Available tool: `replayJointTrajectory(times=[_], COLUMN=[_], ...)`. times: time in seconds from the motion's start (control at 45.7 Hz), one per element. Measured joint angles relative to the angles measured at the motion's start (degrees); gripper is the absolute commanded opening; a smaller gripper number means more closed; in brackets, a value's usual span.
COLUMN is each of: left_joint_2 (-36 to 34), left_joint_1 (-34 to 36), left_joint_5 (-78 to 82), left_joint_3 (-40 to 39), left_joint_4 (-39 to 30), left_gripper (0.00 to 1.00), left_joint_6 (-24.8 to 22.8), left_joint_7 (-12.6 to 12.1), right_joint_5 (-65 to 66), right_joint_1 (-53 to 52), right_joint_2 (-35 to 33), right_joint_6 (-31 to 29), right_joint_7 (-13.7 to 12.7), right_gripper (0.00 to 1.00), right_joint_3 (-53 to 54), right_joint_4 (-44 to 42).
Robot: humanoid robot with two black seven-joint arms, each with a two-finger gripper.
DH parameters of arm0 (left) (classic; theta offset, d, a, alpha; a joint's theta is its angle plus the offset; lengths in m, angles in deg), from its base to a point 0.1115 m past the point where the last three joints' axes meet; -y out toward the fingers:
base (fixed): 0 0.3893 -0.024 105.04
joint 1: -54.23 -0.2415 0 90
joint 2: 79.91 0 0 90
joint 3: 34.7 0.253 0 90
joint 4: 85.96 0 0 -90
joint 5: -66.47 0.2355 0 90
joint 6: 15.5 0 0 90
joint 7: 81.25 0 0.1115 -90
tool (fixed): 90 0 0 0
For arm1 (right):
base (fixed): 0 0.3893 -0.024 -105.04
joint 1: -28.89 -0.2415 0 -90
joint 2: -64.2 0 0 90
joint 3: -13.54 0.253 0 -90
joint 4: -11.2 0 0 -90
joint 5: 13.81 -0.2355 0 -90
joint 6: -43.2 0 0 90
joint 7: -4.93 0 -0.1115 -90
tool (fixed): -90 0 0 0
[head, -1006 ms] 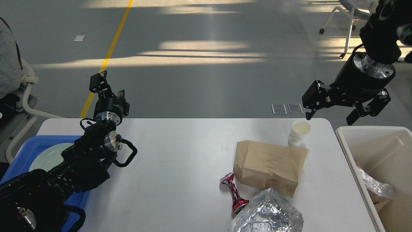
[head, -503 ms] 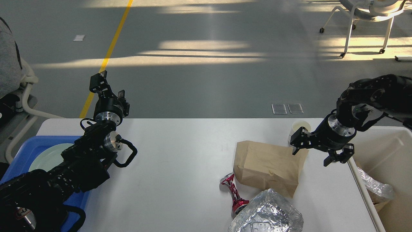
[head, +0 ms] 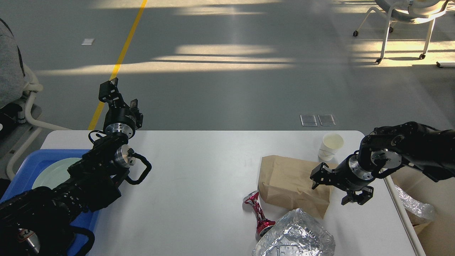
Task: Tidy desktop
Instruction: 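Grasp the top of the brown paper bag with the right gripper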
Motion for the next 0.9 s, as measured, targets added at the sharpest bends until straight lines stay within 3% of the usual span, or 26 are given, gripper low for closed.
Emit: replayJointTrajectory(times=[0.044,0.066,0.175,0.438,0.678,0.897], left_joint_2=[0.0,0.0,0.0,0.0,0.0,0.0], left_joint_1=[0.0,0.0,0.0,0.0,0.0,0.0], left_joint_5=[0.0,0.0,0.0,0.0,0.0,0.0], left_joint_3=[0.0,0.0,0.0,0.0,0.0,0.0], left_joint_4=[0.0,0.0,0.0,0.0,0.0,0.0], left_gripper=[0.96,0.96,0.96,0.96,0.96,0.96], left_joint_6=[0.0,0.0,0.0,0.0,0.0,0.0], left_joint_7=[0.0,0.0,0.0,0.0,0.0,0.0], right_joint_5=[0.0,0.0,0.0,-0.1,-0.3,-0.4], right_joint_1=[0.1,0.2,0.4,-0.3,-2.3,-7.5], right_joint_2=[0.0,0.0,0.0,0.0,-0.5,-0.2], right_joint_6=[0.5,0.6,1.4,0.6,-6.2,-8.3], right_joint_7=[0.0,0.0,-0.1,0.0,0.0,0.0], right_gripper=[0.19,0.13,0.04,0.0,0.0,0.0], right_joint_3=[0.0,0.0,0.0,1.3,3.4,3.9], right_joint_4=[0.0,0.0,0.0,1.0,1.4,2.3])
